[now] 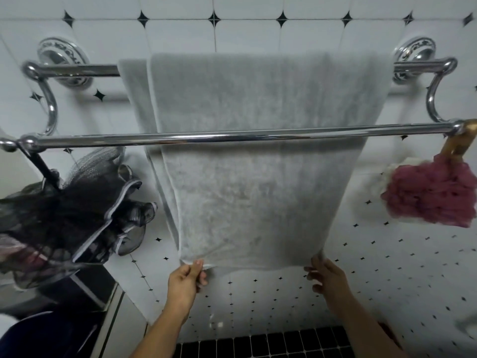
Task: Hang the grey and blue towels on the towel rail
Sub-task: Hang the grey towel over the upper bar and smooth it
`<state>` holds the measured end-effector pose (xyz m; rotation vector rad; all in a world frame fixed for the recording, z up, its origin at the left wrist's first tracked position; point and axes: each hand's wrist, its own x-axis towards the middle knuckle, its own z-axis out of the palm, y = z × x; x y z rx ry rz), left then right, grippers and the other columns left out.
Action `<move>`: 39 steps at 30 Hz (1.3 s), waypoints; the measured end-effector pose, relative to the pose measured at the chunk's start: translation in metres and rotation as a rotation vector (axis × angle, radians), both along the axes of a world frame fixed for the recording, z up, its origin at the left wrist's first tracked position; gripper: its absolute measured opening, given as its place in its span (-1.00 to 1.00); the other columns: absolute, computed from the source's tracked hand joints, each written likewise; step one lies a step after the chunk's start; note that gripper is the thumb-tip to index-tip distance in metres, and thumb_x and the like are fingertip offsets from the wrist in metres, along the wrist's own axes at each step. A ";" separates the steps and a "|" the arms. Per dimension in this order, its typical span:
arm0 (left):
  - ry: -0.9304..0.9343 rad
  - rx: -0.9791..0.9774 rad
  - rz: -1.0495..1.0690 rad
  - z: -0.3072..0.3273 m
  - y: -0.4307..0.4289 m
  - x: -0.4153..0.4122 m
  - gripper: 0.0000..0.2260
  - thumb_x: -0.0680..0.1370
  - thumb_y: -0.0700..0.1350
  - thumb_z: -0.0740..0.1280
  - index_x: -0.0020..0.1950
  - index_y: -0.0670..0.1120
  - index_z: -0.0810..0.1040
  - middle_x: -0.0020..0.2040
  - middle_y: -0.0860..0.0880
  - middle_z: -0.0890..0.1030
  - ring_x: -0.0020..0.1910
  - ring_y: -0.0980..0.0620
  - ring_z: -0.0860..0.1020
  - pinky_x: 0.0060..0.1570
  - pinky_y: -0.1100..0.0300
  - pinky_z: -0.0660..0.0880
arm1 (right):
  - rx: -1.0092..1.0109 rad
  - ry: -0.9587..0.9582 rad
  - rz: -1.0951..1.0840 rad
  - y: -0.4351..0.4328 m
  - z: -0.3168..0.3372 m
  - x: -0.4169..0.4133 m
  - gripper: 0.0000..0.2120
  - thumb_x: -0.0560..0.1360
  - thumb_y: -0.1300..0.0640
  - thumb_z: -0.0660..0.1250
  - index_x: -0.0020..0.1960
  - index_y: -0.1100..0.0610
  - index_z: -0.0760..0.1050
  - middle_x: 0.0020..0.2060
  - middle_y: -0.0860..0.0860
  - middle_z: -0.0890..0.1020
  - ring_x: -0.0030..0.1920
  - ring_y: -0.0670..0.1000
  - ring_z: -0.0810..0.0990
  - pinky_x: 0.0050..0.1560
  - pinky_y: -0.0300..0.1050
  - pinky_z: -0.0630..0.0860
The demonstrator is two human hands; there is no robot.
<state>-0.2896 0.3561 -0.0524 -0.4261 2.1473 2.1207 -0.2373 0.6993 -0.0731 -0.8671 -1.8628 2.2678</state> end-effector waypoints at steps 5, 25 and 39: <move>-0.217 0.016 -0.003 -0.022 -0.006 0.020 -0.75 0.60 -0.11 0.32 -0.11 -0.29 0.61 -0.34 -0.13 0.67 -0.41 -0.03 0.54 -0.54 0.23 0.42 | 0.061 -0.226 0.023 -0.007 -0.029 0.016 -0.66 0.48 -0.03 0.41 -0.02 0.27 0.60 -0.31 0.14 0.70 -0.45 0.02 0.57 -0.47 -0.17 0.39; 0.362 -0.610 -0.353 0.264 -0.027 0.057 -0.86 0.52 0.03 0.31 -0.16 0.09 0.64 -0.30 0.04 0.71 -0.32 0.05 0.68 -0.39 0.28 0.52 | 1.462 0.209 -0.041 -0.026 0.276 0.019 -0.80 0.44 -0.17 0.22 -0.21 -0.14 0.57 -0.42 -0.20 0.58 -0.34 -0.02 0.55 -0.37 -0.18 0.37; 0.614 -0.170 0.066 0.379 0.000 -0.028 -0.76 0.35 -0.16 0.57 -0.17 -0.27 0.59 -0.22 -0.16 0.56 -0.23 -0.02 0.49 -0.16 0.09 0.44 | 0.540 0.395 -0.096 0.011 0.407 -0.031 -0.73 0.32 0.29 0.51 -0.01 0.21 0.56 -0.30 0.07 0.61 -0.36 -0.01 0.55 -0.30 -0.18 0.41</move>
